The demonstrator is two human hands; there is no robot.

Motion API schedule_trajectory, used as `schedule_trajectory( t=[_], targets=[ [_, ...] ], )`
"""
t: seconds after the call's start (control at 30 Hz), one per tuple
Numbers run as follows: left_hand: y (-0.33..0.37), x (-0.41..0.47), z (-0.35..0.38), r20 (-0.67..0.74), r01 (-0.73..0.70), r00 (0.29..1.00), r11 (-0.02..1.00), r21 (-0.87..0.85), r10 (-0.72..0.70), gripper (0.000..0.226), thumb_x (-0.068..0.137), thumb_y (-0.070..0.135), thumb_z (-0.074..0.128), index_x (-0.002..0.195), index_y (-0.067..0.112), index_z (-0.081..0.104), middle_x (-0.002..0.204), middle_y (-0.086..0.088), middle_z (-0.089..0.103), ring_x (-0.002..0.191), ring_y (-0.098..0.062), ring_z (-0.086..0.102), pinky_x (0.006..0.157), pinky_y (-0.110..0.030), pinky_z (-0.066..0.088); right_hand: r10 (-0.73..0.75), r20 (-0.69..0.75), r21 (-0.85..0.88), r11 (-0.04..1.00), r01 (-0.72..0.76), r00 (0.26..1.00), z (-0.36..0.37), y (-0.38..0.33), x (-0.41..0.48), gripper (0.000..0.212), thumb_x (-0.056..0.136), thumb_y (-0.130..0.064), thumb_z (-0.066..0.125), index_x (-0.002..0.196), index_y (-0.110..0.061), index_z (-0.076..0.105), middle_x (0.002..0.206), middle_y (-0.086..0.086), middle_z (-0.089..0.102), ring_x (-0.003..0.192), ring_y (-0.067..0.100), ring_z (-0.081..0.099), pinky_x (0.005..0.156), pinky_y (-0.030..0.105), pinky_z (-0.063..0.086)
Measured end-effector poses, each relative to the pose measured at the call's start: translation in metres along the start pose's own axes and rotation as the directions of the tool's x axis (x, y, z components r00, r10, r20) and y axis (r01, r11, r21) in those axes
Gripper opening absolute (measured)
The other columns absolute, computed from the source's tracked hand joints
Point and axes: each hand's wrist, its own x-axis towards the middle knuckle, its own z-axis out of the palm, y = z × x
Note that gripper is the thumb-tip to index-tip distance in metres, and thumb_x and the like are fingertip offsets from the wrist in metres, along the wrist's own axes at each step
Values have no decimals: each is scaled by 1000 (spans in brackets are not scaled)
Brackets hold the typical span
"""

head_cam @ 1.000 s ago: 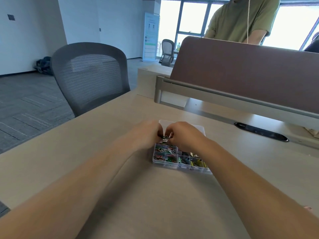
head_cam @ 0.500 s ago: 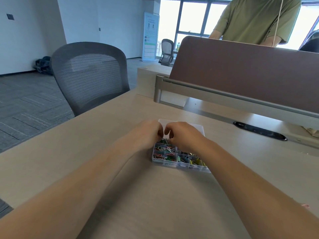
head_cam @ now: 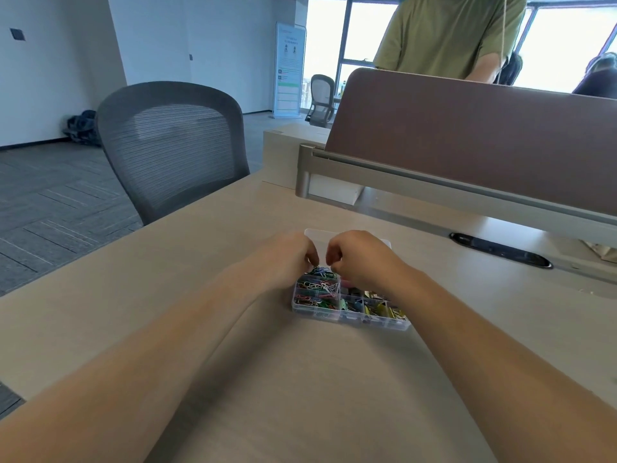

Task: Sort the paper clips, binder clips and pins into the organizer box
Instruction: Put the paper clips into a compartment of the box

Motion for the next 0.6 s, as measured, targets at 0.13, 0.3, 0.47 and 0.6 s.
schedule_trajectory(
  t=[0.13, 0.3, 0.47, 0.6],
  targets=[
    [2, 0, 0, 26, -10, 1000, 1000, 9, 10, 27, 90, 9, 58, 108, 22, 75, 113, 0, 70, 96, -16, 61, 79, -25, 48, 16, 26, -15, 1000, -16, 1000, 1, 2, 1, 22, 90, -11, 64, 108, -18, 74, 103, 4, 70, 88, 19, 63, 79, 27, 52],
    [1, 2, 0, 7, -15, 1000, 1000, 20, 15, 28, 93, 10, 55, 113, 21, 72, 117, 0, 68, 102, -16, 61, 84, -24, 45, 17, 28, -41, 999, -15, 999, 6, 2, 3, 23, 90, -12, 63, 109, -19, 74, 101, 5, 70, 87, 22, 64, 86, 35, 57],
    [-5, 4, -7, -45, -9, 999, 1000, 22, 10, 33, 94, 3, 51, 106, 24, 73, 112, 3, 67, 101, -15, 60, 78, -20, 40, -12, -22, -2, 1000, 12, 1000, 7, 1, 2, 27, 92, -7, 59, 110, -24, 72, 106, 0, 70, 87, 17, 64, 84, 33, 57],
    [0, 3, -6, 21, -34, 999, 998, 58, 33, 35, 94, 5, 51, 113, 25, 72, 114, 0, 66, 98, -18, 60, 75, -21, 38, -8, 32, -5, 1000, 8, 999, 7, -2, 2, 35, 91, -3, 57, 112, -25, 74, 108, 2, 70, 85, 20, 66, 84, 34, 58]
  ],
)
